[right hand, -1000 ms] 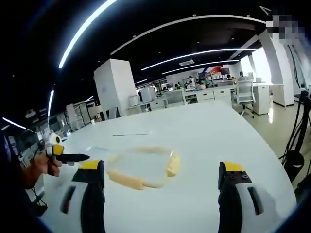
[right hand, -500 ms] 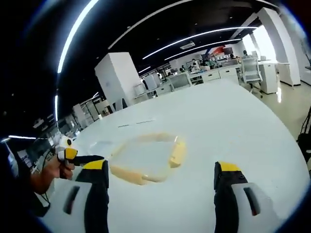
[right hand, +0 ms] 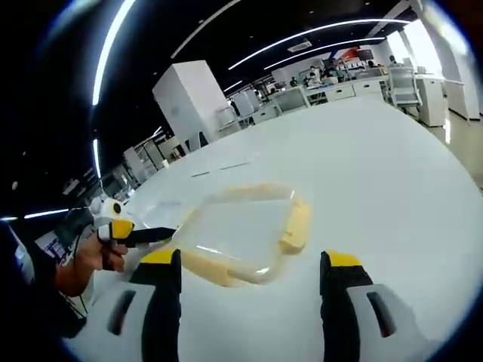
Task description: Snap each plastic latch of the storage box into its locked position after aligning the lid with the box until every specified latch is closed and the lid sits flush.
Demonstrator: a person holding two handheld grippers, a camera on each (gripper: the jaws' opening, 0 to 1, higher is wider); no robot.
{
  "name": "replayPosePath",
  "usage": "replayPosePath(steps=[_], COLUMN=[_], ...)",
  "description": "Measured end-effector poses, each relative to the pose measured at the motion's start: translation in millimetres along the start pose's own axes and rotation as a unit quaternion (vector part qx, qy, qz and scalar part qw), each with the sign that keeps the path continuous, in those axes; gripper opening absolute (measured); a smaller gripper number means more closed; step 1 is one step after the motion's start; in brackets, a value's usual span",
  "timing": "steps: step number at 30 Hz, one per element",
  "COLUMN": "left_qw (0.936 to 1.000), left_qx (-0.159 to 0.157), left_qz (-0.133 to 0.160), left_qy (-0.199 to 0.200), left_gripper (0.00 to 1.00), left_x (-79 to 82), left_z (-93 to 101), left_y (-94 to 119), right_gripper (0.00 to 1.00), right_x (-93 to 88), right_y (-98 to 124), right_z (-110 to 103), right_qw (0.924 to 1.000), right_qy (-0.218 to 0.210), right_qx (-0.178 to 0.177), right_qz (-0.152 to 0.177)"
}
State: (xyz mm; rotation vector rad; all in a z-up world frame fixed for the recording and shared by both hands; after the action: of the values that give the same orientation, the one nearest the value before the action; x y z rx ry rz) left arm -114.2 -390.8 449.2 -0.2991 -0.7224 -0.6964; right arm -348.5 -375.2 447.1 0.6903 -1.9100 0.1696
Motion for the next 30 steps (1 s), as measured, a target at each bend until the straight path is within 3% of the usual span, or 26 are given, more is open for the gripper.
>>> replayPosePath(steps=[18, 30], left_qw=[1.0000, 0.9992], left_qx=[0.001, 0.015], left_qz=[0.000, 0.013], left_qy=[-0.009, -0.034], left_gripper=[0.63, 0.48], left_x=[-0.7, -1.0], left_z=[-3.5, -14.9], left_y=[-18, -21], right_gripper=[0.63, 0.54], right_x=[-8.6, -9.5], right_y=[-18, -23], right_z=[-14, -6], right_qw=[0.9994, 0.9995], right_qy=[-0.012, 0.013], right_qx=[0.022, -0.005], right_qz=[-0.024, -0.027])
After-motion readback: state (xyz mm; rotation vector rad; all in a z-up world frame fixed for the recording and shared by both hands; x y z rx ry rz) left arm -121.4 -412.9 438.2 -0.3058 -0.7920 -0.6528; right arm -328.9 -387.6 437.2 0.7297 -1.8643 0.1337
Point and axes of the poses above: the point that each gripper's makers call its tool centre point, and the gripper's own axes: y roughly backward along the fingers, z roughly to its right, x roughly out of its top, the point moved 4 cm from there along y, roughly backward along the fingers, and after that the axes turned 15 degrees about z, right-handed, at the moved point
